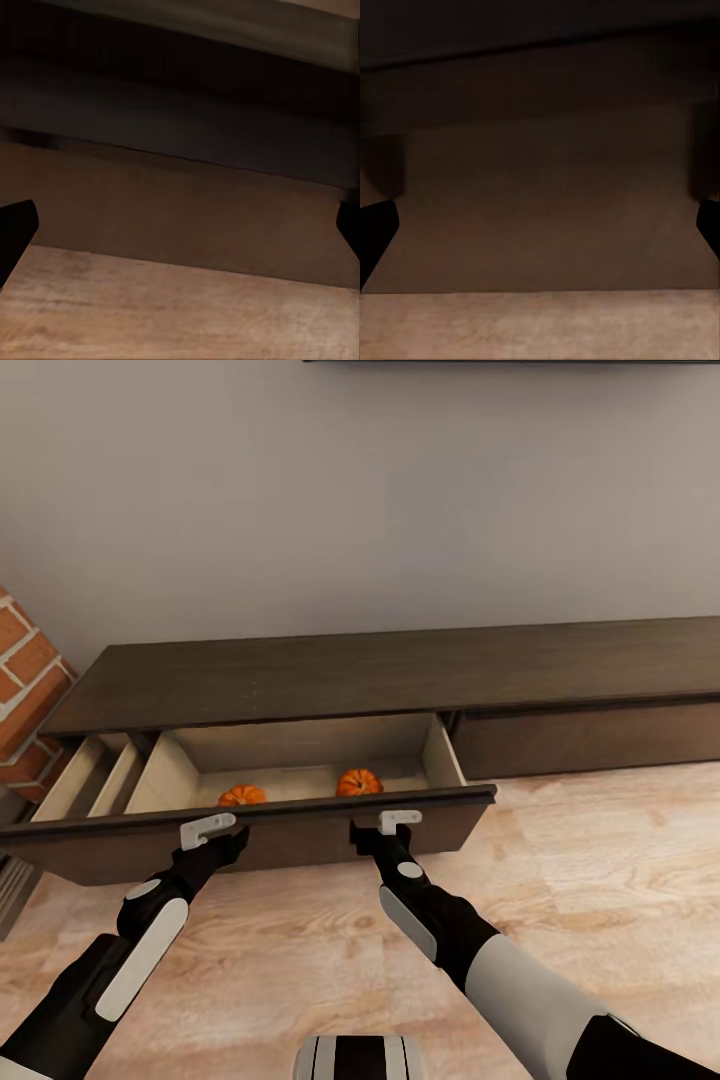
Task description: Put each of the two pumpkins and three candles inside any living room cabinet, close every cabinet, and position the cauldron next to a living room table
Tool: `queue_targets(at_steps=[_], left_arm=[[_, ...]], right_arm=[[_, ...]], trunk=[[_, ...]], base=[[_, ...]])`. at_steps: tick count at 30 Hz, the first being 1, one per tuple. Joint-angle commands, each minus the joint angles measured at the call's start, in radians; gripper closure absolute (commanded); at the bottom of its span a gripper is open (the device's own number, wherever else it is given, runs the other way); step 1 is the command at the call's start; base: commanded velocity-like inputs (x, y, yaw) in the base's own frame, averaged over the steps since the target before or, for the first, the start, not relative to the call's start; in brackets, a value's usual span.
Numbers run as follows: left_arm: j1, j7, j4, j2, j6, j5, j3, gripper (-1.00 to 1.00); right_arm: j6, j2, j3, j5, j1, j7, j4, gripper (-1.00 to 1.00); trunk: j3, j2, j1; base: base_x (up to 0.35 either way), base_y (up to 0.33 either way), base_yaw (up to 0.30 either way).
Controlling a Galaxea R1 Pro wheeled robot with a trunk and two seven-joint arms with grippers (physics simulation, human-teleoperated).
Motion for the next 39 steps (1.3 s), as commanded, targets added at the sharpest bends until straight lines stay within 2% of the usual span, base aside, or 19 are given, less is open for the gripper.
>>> queue_targets(at_steps=[1,39], left_arm=[[-0.001,0.01,-0.002,0.001,0.001,0.009,-0.003,-1.0],[-0.001,0.009,-0.002,0.001,0.001,0.014,-0.001,-1.0]], right_arm=[[-0.001,-0.001,0.005,-0.002,-0.001,-0.009,-0.002,-1.0],[0.004,-0.001,0.005,-0.001,-0.001,-0.01,0.0,-1.0]], trunk=[[-0.001,0.0,0.0],[-0.001,0.0,0.0]], base=[[0.253,0.0,0.0],[0.253,0.0,0.0]])
